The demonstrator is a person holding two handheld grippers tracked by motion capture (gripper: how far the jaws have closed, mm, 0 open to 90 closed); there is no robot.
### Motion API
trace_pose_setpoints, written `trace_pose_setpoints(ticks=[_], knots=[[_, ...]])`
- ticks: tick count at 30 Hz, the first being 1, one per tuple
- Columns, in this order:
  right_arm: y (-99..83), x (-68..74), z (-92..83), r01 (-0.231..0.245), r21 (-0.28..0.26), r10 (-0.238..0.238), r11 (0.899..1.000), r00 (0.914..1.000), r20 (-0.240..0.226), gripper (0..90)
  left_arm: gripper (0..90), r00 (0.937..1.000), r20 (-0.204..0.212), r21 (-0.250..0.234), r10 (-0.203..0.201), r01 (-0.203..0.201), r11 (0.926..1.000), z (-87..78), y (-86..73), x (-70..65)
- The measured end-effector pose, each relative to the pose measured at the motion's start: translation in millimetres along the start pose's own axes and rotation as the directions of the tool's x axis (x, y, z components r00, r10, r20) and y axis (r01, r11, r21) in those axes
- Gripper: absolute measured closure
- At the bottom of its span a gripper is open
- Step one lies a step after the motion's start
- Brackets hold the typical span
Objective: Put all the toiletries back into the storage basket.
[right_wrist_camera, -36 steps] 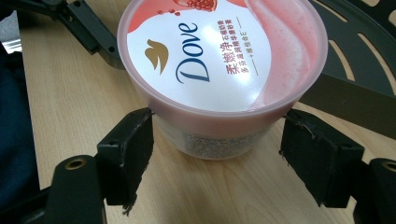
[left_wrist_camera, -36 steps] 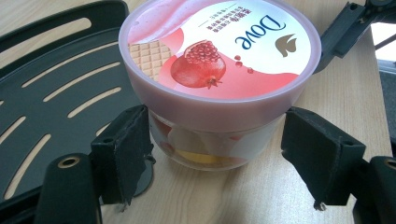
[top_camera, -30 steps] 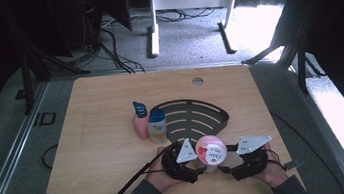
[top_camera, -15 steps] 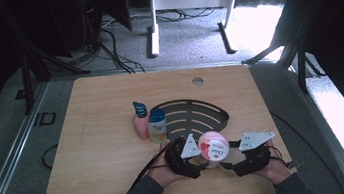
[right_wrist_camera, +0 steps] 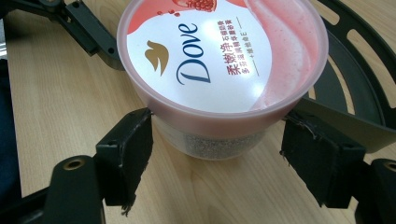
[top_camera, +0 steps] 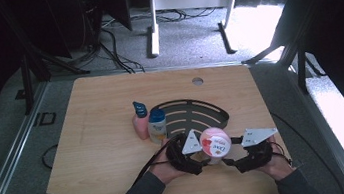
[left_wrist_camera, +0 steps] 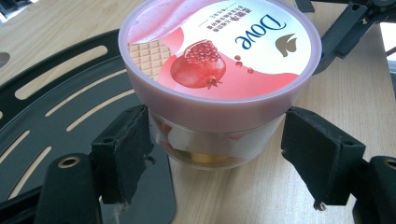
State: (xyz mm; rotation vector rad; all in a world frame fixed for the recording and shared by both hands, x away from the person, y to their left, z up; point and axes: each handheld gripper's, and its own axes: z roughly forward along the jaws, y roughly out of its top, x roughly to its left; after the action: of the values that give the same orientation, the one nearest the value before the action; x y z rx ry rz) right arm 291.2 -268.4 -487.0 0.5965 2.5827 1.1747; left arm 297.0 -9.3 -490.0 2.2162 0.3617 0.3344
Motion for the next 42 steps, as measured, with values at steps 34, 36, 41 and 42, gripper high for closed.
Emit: trace_pose_setpoints(ticks=[34, 36, 41, 42], knots=[[7.4, -22.2, 1.4, -0.014, -0.009, 0.014, 1.000, 0.9998, 0.015, 22.5, 25.0, 0.9996, -0.025, -0.007, -0.013, 0.013, 0.9999, 9.2, 12.9, 15.9], [8.1, -23.3, 1.5, -0.013, -0.009, 0.013, 1.000, 0.9998, 0.015, 22.5, 25.0, 0.9996, -0.025, -0.006, -0.015, 0.015, 0.9999, 9.4, 13.2, 16.9], [9.5, -25.6, 2.7, -0.008, -0.004, 0.008, 1.000, 0.9998, 0.016, 22.5, 25.0, 0.9995, -0.027, -0.003, -0.019, 0.018, 0.9998, 10.5, 13.5, 19.3], [9.6, -26.1, 2.9, -0.008, -0.005, 0.008, 1.000, 0.9998, 0.016, 22.5, 25.0, 0.9995, -0.027, -0.002, -0.020, 0.020, 0.9998, 10.7, 13.7, 19.8]])
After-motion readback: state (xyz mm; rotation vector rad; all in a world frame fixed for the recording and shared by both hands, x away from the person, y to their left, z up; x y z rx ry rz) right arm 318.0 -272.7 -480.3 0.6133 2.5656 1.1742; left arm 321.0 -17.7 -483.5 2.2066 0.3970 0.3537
